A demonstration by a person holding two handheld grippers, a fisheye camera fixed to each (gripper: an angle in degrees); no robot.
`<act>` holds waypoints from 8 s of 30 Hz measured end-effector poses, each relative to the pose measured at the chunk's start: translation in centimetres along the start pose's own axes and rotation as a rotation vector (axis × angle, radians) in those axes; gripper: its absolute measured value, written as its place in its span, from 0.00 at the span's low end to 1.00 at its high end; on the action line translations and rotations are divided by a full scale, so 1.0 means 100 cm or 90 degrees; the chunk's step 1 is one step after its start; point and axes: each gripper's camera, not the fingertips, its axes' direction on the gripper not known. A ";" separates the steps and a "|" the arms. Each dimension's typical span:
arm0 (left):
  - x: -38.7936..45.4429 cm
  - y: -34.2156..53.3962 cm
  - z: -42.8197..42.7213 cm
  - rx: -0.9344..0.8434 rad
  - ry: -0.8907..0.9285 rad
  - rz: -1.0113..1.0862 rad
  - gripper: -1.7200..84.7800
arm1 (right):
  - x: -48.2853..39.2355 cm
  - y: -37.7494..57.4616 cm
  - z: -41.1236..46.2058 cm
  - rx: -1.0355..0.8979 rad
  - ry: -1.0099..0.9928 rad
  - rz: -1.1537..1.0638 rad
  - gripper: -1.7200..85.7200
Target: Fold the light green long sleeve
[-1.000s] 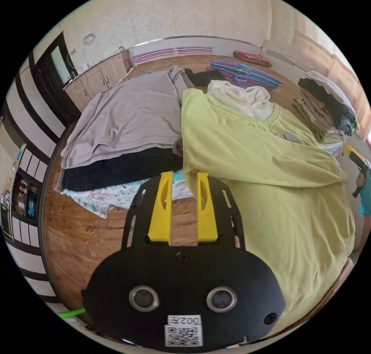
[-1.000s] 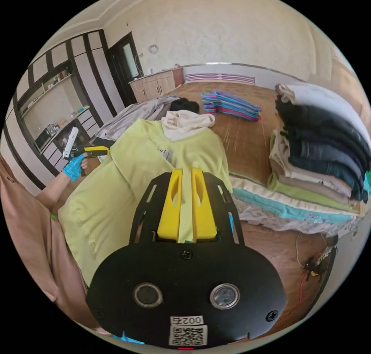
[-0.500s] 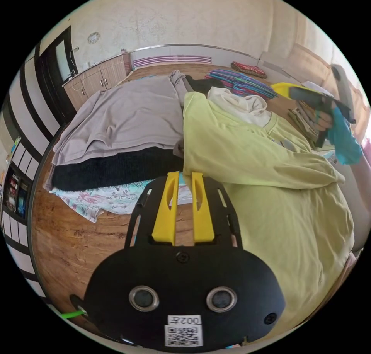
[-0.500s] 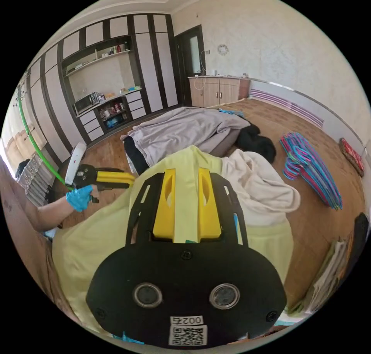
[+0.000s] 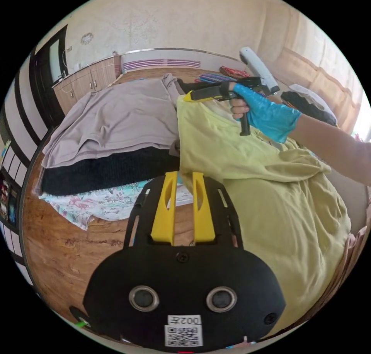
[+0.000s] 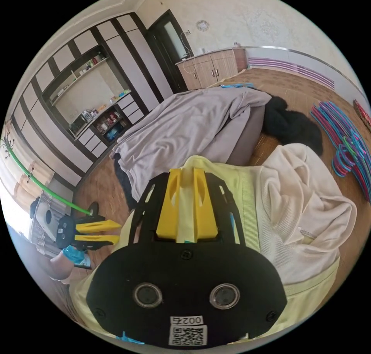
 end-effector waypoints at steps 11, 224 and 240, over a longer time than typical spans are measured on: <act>-0.020 0.009 0.012 0.052 -0.029 0.057 0.04 | -0.030 -0.075 0.044 -0.003 0.052 -0.113 0.03; 0.669 -0.489 -0.036 -0.090 0.292 0.609 0.01 | 0.108 0.716 -0.597 0.382 0.444 0.241 0.03; 0.671 -0.608 0.064 -0.156 0.204 0.412 0.05 | 0.083 0.749 -0.667 0.347 0.513 0.159 0.01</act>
